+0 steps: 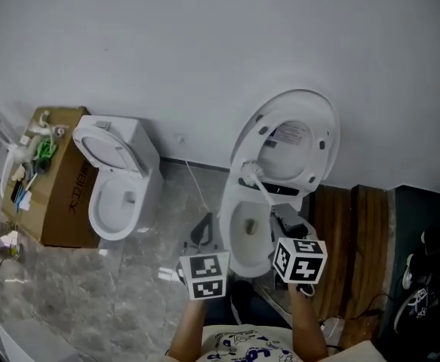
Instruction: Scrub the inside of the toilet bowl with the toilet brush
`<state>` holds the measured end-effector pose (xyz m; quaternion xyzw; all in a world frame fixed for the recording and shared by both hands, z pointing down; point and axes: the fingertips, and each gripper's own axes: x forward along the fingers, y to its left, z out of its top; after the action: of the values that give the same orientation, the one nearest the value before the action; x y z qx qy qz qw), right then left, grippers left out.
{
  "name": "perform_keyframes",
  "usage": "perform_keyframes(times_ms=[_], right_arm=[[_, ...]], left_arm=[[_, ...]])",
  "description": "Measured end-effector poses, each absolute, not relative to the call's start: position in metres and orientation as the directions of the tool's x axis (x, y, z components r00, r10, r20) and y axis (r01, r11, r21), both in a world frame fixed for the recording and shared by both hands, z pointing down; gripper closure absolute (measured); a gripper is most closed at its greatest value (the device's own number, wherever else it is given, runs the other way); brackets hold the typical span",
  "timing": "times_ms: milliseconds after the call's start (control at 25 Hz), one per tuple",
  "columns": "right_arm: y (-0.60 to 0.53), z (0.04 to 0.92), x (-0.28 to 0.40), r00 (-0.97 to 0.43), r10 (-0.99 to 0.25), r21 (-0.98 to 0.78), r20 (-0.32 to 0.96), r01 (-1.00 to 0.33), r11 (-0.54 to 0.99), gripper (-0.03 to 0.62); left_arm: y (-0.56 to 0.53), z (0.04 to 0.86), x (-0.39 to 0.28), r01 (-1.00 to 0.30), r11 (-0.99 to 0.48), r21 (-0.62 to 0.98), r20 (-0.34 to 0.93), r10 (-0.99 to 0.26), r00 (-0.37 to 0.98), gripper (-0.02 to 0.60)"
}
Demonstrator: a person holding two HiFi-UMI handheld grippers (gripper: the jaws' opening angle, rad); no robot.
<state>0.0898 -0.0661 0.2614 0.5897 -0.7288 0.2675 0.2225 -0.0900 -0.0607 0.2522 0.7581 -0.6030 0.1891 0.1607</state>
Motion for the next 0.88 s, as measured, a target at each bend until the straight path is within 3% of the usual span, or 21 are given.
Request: perform_keyframes(times_ms=[560,880], right_arm=[[-0.075,0.180,0.092,-0.244,-0.845,-0.143,0.476,-0.969,0.199,0.422],[-0.075,0.166,0.100,-0.252,-0.856,-0.148,0.452,-0.967,0.206,0.422]], left_arm=[[-0.071,0.157,-0.096,-0.986,-0.164,-0.020,0.326,-0.934,0.148,0.580],[-0.072,0.131,-0.101,-0.989,-0.144,-0.041,0.283,-0.951,0.127,0.580]])
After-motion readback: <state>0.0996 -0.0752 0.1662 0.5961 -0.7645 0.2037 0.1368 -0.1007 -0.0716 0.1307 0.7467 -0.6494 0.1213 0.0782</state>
